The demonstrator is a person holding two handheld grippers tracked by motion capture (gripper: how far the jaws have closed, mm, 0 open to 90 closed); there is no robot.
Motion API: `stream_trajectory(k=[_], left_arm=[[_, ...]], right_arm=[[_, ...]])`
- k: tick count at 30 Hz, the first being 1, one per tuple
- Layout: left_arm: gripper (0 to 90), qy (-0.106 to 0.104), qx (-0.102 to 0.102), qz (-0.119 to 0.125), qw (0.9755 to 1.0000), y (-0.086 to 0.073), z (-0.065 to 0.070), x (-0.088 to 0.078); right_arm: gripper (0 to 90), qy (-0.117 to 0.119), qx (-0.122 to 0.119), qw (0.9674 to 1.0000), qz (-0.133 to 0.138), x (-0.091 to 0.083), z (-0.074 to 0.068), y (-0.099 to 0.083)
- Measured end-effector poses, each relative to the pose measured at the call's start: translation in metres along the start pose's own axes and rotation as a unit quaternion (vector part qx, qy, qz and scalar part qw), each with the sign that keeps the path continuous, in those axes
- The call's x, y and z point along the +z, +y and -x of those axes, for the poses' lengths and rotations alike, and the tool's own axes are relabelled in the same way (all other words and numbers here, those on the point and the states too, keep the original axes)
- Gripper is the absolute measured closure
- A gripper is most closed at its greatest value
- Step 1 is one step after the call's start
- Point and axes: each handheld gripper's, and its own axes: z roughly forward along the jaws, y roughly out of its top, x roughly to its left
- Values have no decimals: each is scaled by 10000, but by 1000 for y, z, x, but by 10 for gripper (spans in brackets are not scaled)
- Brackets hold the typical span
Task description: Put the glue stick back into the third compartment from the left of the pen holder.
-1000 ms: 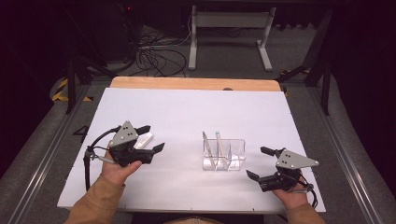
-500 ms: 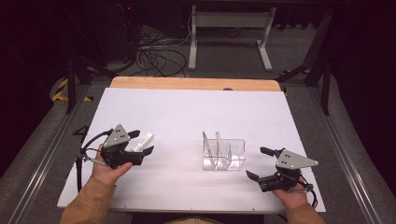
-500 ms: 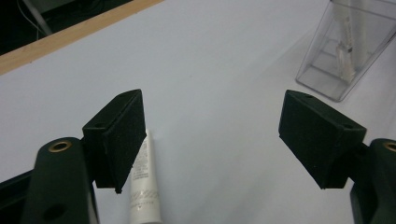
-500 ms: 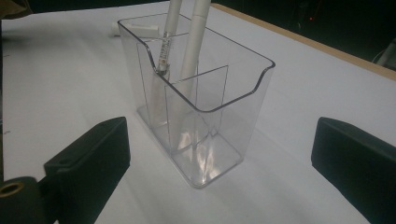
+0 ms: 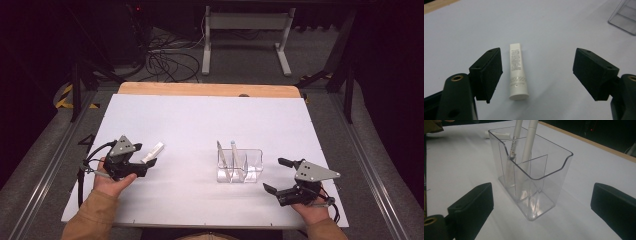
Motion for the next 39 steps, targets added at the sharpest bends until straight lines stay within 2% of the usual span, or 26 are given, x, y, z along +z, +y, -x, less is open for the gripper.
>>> stream_trajectory(k=[3,7,10,18,21,27,32,39], left_arm=[[253,9,-101,-31,9999,-5,-5,3],[263,97,-113,-73,9999,-9,-9,6],[274,74,-201,-81,9997,-12,-11,9],[289,105,-278,-146,9995,-20,-17,17],[292,89,-331,-229,9992,-23,-18,21],[305,141,-242,-305,9991,-27,-16,28],[314,171,-336,-293,9989,-29,-15,29],[327,167,-287,-339,9989,-31,-15,31]], right_arm=[[51,2,-3,10000,-7,0,0,0],[51,1,-10,10000,-10,1,0,0],[51,4,-5,10000,-6,0,0,0],[51,15,-11,10000,-13,1,0,0],[51,18,-7,10000,-14,1,0,0],[51,19,-12,10000,-24,1,0,0],[51,22,-15,10000,-24,1,0,0],[51,29,-8,10000,-18,1,0,0]])
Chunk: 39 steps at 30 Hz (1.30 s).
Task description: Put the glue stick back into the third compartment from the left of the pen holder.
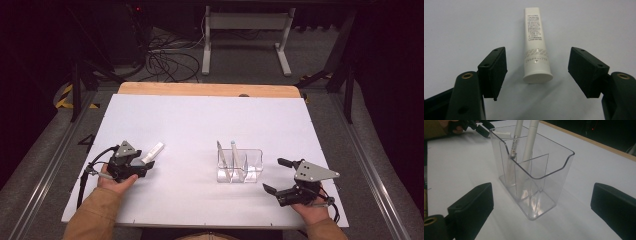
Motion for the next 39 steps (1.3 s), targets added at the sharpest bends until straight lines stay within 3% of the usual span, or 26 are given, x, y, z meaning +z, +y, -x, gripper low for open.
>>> stream_trajectory(k=[6,8,17,27,39], left_arm=[[376,18,-26,7,10000,-1,0,0],[430,182,-56,40,9998,0,1,1],[564,19,-69,-77,9999,-1,3,3],[636,111,-140,-176,9997,-2,3,5],[646,44,-113,-176,9998,1,3,0]], right_arm=[[51,6,9,10000,-12,0,0,0],[50,4,5,10000,-5,0,0,0],[51,11,2,10000,-10,0,0,0],[51,34,-9,10000,-23,0,0,0],[51,45,-25,10000,-33,1,0,0]])
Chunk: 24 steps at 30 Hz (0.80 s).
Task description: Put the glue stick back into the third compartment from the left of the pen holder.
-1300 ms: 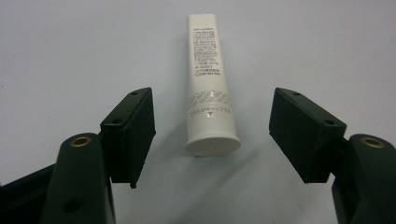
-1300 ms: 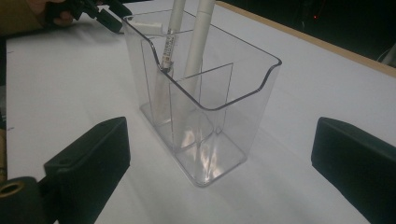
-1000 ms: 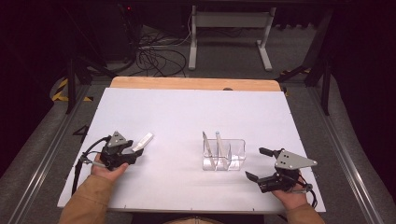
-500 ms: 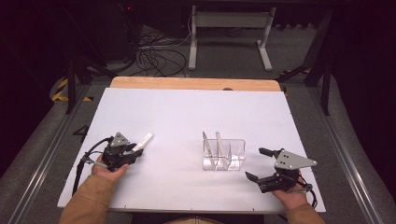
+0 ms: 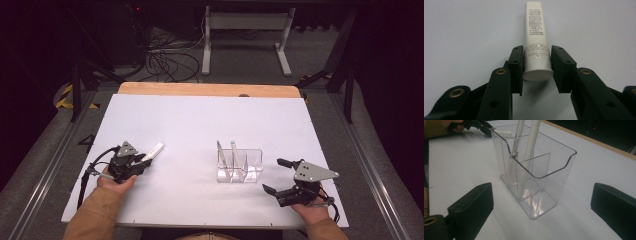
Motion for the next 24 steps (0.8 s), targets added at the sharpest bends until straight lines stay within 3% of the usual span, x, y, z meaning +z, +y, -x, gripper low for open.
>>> stream_trajectory(k=[24], left_arm=[[650,-80,169,468,9987,15,11,-32]], right_arm=[[50,11,1,10000,-9,1,0,0]])
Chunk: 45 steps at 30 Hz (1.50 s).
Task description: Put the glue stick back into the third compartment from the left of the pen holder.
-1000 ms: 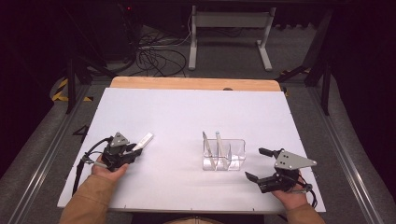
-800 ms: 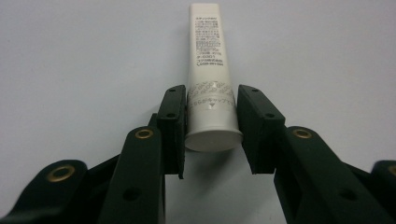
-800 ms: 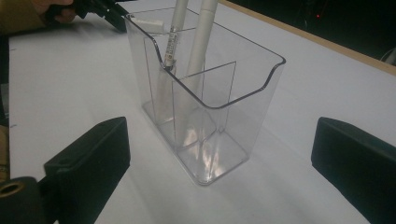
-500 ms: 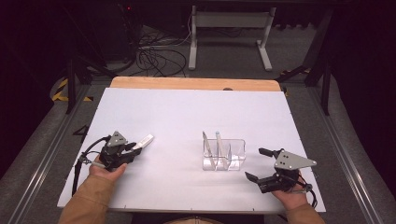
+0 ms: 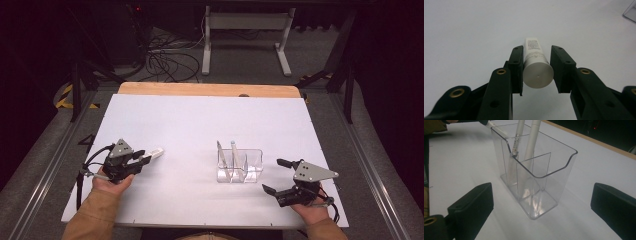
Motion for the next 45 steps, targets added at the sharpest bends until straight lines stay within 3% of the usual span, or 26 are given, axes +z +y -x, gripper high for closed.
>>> stream_trajectory(k=[14,45], left_arm=[[650,-156,28,332,9993,18,11,-25],[650,-538,92,633,9965,39,29,-53]], right_arm=[[50,-3,8,10000,-6,0,0,0],[50,5,13,10000,12,0,0,1]])
